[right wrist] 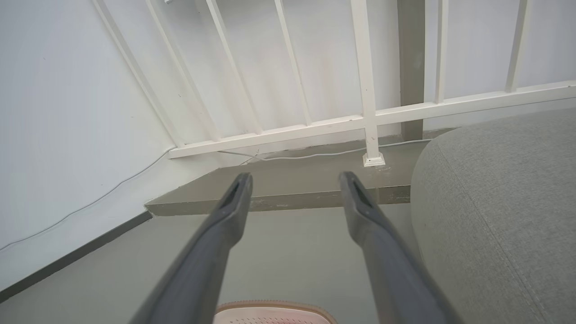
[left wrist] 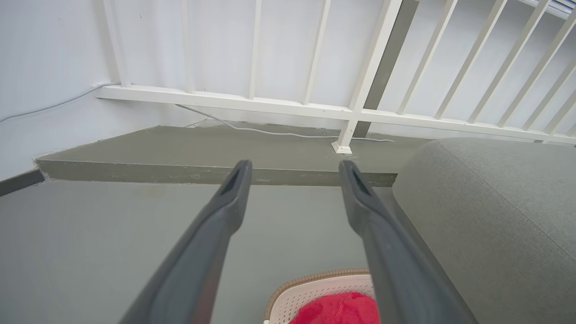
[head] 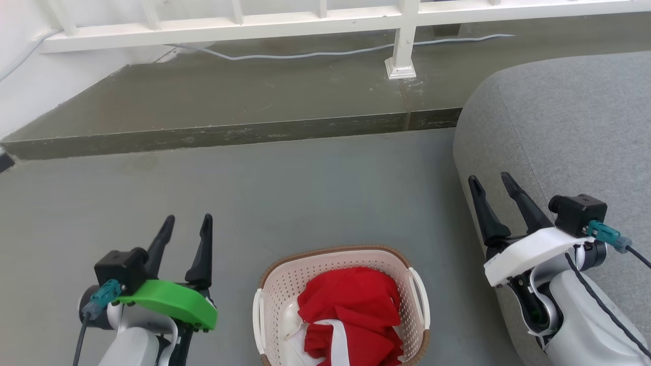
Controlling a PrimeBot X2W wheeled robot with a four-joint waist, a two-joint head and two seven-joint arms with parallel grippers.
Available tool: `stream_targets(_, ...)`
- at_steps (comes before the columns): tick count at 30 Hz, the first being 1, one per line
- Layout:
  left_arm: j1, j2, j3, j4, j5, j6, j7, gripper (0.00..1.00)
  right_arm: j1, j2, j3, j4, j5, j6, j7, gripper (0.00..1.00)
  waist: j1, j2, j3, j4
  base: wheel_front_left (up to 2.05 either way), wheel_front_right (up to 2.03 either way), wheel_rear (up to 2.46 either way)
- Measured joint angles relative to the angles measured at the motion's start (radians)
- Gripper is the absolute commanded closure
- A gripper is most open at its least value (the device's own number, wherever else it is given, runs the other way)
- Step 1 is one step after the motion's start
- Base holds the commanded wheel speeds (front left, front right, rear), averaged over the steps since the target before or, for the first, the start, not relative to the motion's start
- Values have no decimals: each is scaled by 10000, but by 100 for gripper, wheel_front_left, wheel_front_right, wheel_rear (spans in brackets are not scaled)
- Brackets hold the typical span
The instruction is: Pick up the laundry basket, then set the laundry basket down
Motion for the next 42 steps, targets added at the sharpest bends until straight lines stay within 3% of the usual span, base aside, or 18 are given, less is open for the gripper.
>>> stream_targets(24, 1141, -571, 895, -917, 1058, 63, -2, 0, 825, 332, -533, -339, -909, 90, 0, 0, 0, 0, -129, -90, 0, 0, 0)
stream_targets(42, 1449, -830, 1277, -995, 1501, -278, -2, 0, 1019, 573, -830, -376, -1220, 286, 0, 0, 0, 0, -141, -169, 0, 0, 0)
